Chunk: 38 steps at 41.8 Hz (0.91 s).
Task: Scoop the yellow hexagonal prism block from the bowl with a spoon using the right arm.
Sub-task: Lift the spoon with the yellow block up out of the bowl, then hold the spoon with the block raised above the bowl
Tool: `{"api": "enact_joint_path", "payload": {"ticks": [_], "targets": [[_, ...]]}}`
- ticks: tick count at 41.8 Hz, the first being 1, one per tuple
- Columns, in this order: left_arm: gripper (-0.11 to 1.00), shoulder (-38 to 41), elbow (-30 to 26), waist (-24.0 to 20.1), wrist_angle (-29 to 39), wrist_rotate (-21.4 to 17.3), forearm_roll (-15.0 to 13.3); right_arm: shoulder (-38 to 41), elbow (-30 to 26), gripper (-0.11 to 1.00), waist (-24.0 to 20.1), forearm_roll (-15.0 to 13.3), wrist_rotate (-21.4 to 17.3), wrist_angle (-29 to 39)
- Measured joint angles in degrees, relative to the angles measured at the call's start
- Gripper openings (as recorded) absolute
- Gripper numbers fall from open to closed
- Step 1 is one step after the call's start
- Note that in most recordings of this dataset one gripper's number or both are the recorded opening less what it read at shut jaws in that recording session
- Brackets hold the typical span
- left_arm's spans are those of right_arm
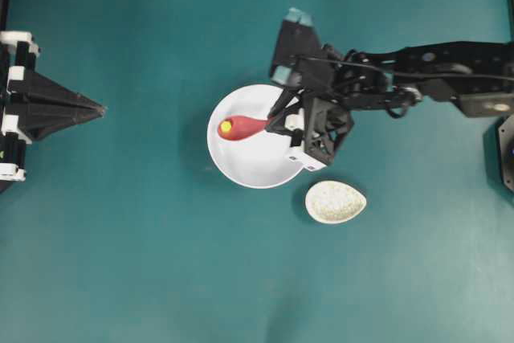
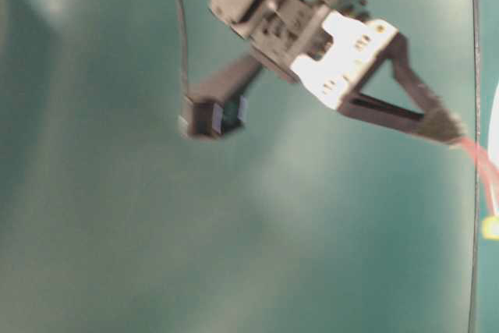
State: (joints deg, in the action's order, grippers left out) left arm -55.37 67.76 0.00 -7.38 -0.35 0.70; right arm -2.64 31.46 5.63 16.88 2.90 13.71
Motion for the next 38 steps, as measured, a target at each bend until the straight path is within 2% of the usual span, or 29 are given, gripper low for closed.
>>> {"api": "enact_joint_path", "payload": {"ticks": [7, 15, 38], "targets": [[0.00, 0.00, 0.00, 0.00, 0.00, 0.00, -0.09, -5.80, 6.50, 0.22, -2.11, -0.26, 0.18, -13.10], [0.00, -0.09, 0.00, 0.00, 0.09, 0.09, -0.09, -11.87, 12.83, 0.22, -4.13, -0.44, 0.18, -24.35], [0.00, -0.97, 0.00, 0.00, 0.00, 0.00, -0.09, -13.71, 14.33, 0.22, -4.22, -0.44, -0.09, -26.72]]}}
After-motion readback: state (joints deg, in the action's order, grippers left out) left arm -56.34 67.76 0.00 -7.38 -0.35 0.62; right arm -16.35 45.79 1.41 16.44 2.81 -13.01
